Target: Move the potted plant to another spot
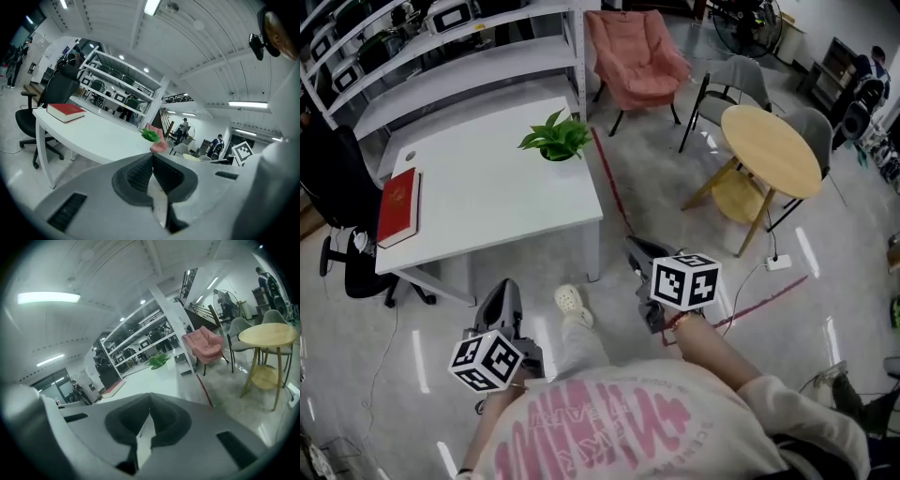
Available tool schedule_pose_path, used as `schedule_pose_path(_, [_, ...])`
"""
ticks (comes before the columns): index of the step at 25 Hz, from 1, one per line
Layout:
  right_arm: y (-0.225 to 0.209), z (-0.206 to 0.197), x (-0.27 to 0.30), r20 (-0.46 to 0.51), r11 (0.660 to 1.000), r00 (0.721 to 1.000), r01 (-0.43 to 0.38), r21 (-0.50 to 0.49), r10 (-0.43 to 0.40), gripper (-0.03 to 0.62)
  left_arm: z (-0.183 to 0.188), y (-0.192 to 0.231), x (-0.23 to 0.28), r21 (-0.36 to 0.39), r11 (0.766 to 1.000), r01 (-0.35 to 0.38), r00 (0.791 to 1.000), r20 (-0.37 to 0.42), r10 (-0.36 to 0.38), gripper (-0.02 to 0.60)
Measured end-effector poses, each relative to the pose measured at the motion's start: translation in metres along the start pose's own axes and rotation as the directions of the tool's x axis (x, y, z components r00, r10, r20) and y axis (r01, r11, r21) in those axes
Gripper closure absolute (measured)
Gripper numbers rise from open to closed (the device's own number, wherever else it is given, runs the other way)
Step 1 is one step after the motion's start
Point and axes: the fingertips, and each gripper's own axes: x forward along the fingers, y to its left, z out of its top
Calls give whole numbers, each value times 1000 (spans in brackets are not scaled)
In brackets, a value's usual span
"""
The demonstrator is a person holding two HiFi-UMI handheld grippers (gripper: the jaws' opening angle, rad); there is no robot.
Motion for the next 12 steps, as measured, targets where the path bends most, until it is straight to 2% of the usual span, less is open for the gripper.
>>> schedule_pose_path(4, [-9,-1,8,29,998,999,-27,49,26,588,-6,6,20,5,1000,12,999,-40,-12,578])
schedule_pose_path(8, [-17,-6,25,-2,999,1000,-10,42,10,588,-3,20,39,-2,1000,1,999,-39,-1,578])
schedule_pose_path(12, [-24,-7,44,8,998,1000,-11,60,10,588,-4,34,62,-20,1000,8,999,-52,-9,578])
